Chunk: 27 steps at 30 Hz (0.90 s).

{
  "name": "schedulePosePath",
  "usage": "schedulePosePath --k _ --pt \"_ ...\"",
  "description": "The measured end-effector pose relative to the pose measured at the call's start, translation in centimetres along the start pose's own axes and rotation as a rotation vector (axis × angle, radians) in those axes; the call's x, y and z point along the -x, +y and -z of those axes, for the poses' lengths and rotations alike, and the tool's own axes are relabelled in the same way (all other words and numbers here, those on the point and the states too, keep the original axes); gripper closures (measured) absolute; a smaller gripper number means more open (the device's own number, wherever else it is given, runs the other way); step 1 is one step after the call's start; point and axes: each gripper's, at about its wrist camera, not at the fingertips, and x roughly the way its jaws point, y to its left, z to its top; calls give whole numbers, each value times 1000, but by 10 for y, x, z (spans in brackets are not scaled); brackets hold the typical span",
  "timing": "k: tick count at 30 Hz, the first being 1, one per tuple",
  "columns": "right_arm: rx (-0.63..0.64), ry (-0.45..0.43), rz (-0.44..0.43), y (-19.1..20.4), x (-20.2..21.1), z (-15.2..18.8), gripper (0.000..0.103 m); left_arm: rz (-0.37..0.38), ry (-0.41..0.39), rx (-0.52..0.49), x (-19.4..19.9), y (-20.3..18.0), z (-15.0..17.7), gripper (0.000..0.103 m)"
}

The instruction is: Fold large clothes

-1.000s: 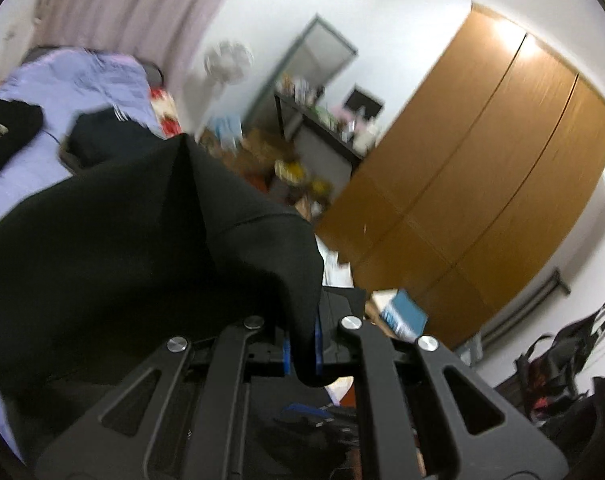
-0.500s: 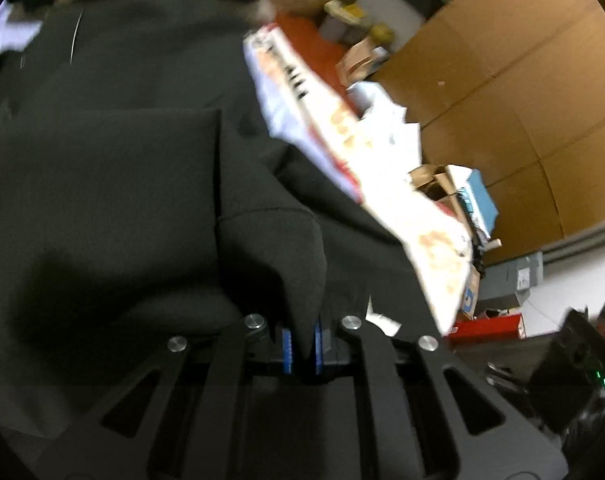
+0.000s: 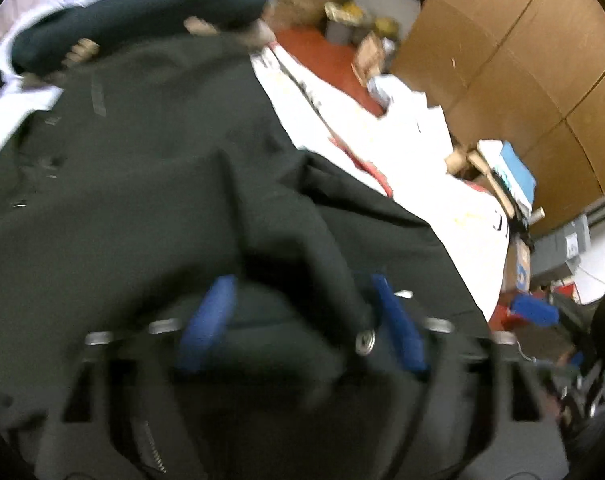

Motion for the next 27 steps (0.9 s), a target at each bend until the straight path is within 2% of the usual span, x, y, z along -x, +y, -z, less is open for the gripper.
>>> schedulePosePath --k 2,3,7,9,11,12,14,15,16,17,18,19,21,22,24,27 --pt "54 13 -11 5 -11 -15 41 47 -18 1 18 8 13 26" --pt "81 20 -4 7 -17 -21 39 47 -32 -6 27 13 22 26" --pt "169 91 38 11 -63 -42 36 -64 -90 -43 52 40 46 26" --pt "207 116 83 12 -89 -52 36 -120 -141 -7 60 73 56 26" --pt "226 120 86 13 -103 -61 36 -158 -193 60 64 105 60 26" --pt "237 118 83 15 -105 -63 39 -159 -221 93 67 120 60 26" --pt "258 114 70 23 -107 -70 53 -155 -257 145 74 150 57 26" --pt "261 110 75 26 -108 -74 69 -155 -258 159 75 163 54 27" --pt "263 112 77 29 -109 -76 79 -177 -255 165 74 174 50 32" --pt "266 130 73 31 -115 -80 83 -195 -251 169 71 181 46 36" --pt "269 160 73 32 -123 -82 92 -219 -239 173 65 189 41 45" --pt "279 192 86 32 -133 -83 99 -244 -220 173 57 199 36 60" --pt "314 223 115 36 -143 -84 99 -270 -182 180 40 213 32 77" --pt "333 215 133 40 -142 -85 99 -255 -170 185 34 220 32 80" --pt "378 166 157 55 -128 -91 99 -250 -154 179 24 228 30 80" --pt "384 99 146 70 -107 -100 99 -293 -155 108 12 221 25 80"
